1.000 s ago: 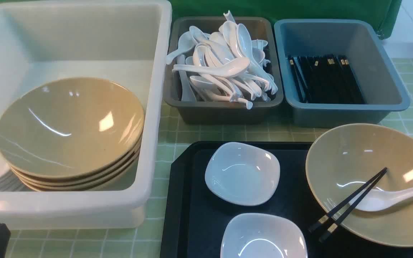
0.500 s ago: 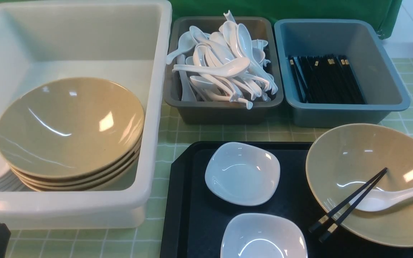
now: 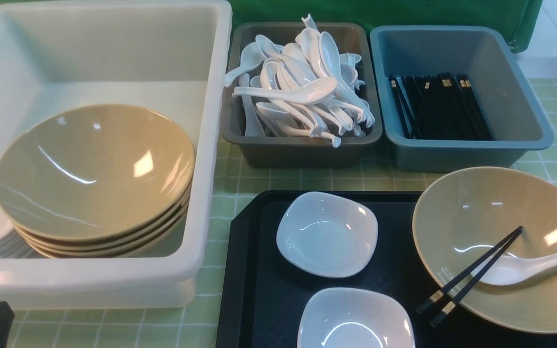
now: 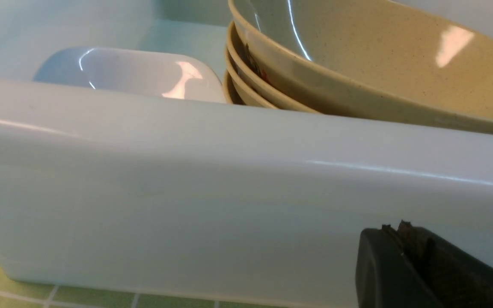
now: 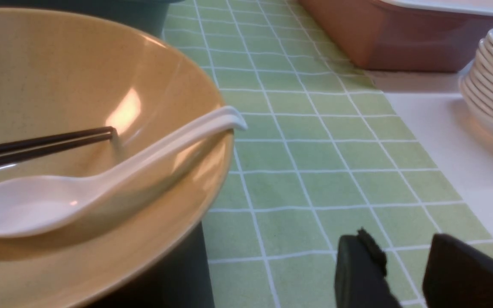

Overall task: On green table put chopsticks spoon bowls plates into blue grey white boxes.
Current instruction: 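Move the grippers toward the tableware on the black tray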

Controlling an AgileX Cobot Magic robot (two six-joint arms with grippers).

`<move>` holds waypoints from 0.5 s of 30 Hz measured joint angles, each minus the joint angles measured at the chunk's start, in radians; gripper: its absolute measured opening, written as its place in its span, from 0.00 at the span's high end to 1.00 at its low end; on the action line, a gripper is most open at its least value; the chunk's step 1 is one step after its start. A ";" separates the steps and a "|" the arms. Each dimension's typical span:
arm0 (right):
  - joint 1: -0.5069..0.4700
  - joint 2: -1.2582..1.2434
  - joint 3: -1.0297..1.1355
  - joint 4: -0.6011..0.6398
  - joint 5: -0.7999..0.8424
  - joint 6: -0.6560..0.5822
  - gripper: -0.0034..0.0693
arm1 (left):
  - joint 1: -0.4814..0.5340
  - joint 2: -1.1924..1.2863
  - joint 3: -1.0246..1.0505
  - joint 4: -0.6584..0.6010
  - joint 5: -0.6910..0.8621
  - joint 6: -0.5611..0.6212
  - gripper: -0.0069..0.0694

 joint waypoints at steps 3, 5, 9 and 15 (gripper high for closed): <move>0.000 0.000 0.000 0.000 -0.001 0.000 0.63 | 0.000 0.000 0.000 0.000 0.000 0.000 0.91; 0.000 0.000 0.002 0.000 -0.014 0.000 0.63 | 0.000 0.000 0.000 0.000 0.000 0.000 0.91; 0.000 0.000 0.005 0.000 -0.031 0.000 0.63 | 0.000 0.000 0.000 0.000 0.000 0.000 0.91; 0.000 0.000 0.017 0.000 -0.123 0.000 0.63 | 0.000 0.000 0.001 0.011 -0.033 0.003 0.91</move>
